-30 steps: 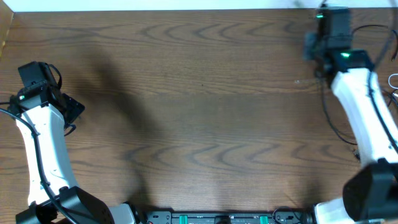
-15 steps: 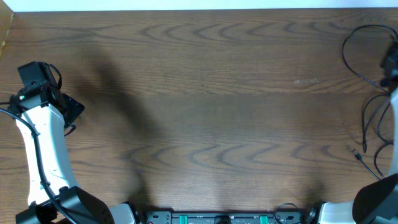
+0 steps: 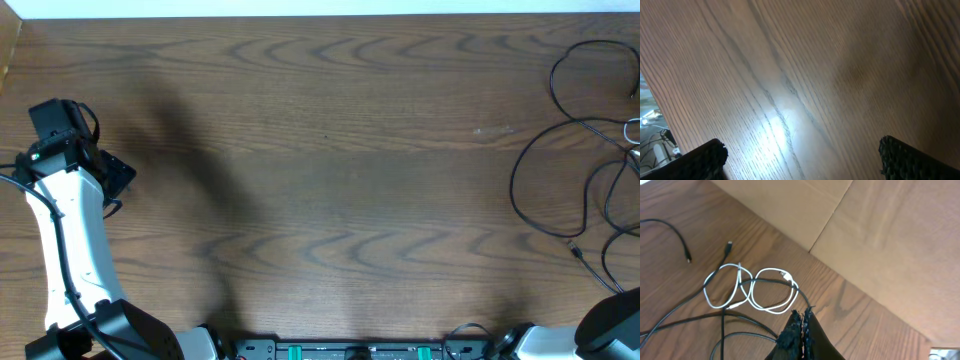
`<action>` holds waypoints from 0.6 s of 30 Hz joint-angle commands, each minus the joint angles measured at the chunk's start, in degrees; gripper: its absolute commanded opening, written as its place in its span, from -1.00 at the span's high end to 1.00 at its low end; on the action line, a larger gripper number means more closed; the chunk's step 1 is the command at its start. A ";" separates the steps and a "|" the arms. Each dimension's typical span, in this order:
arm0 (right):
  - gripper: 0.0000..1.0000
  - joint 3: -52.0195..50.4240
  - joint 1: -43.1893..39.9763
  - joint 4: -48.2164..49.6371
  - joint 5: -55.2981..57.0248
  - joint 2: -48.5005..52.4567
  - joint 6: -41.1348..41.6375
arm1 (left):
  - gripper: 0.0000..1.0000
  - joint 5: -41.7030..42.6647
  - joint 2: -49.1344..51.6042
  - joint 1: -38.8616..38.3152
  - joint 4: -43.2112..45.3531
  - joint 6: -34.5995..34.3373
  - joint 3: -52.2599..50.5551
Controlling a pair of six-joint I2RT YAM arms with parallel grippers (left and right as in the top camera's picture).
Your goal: Untangle cables
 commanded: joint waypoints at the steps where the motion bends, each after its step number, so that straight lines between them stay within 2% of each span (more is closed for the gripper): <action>1: 0.98 0.24 -0.92 -1.44 -11.37 0.24 0.15 | -0.96 -1.01 0.37 0.13 -0.15 -0.94 -0.57; 2: 0.95 0.24 -0.92 -1.97 -13.31 0.28 0.13 | -0.96 -1.01 0.37 0.13 -0.15 -0.94 -0.57; 4: 0.67 0.24 -0.66 -3.39 -18.58 0.46 -0.02 | -0.95 -1.01 0.37 0.13 -0.15 -0.94 -0.57; 5: 0.44 0.24 -0.48 -3.91 -20.63 0.46 -0.28 | -0.96 -1.01 0.37 0.13 -0.15 -0.94 -0.57; 6: 0.11 0.24 -0.26 -4.68 -23.87 0.57 -0.55 | -0.96 -1.01 0.37 0.13 -0.15 -0.94 -0.57; 10: -0.57 0.20 1.20 -8.35 -32.22 0.94 -0.52 | -0.96 -1.01 0.37 0.13 -0.15 -0.94 -0.57; 13: -0.79 0.15 3.17 -11.76 -34.80 1.60 -0.98 | -0.96 -1.01 0.37 0.13 -0.15 -0.94 -0.57; 18: -0.93 -0.61 8.59 -16.37 -36.06 3.89 -3.39 | -0.96 -1.01 0.37 0.13 -0.15 -0.94 -0.57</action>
